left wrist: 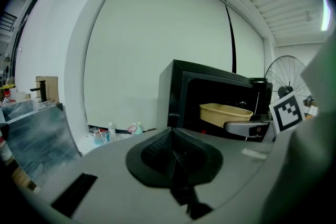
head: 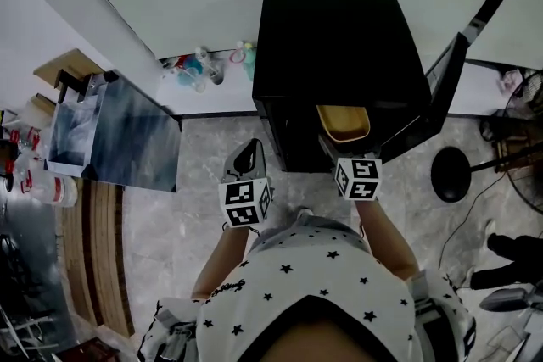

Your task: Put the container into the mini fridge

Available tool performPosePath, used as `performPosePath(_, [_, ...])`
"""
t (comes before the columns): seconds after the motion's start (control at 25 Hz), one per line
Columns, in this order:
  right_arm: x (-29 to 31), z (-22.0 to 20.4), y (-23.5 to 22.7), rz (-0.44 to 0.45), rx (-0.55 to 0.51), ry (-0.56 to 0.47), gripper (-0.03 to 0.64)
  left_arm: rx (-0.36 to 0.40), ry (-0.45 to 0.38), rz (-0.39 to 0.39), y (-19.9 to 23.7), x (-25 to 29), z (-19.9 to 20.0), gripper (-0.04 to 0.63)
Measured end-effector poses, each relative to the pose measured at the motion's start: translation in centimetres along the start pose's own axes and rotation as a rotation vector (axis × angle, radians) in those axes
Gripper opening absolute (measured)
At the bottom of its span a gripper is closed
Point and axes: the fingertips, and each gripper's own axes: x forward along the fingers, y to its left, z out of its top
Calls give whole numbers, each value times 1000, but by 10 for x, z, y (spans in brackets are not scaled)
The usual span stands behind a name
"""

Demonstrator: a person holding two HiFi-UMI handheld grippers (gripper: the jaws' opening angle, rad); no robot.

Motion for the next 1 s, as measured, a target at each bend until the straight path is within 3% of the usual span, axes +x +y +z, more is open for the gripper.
performPosePath(1.0, [53,-1,-6,36,-16,19,517,-35,17,103,16,-8,-16,14])
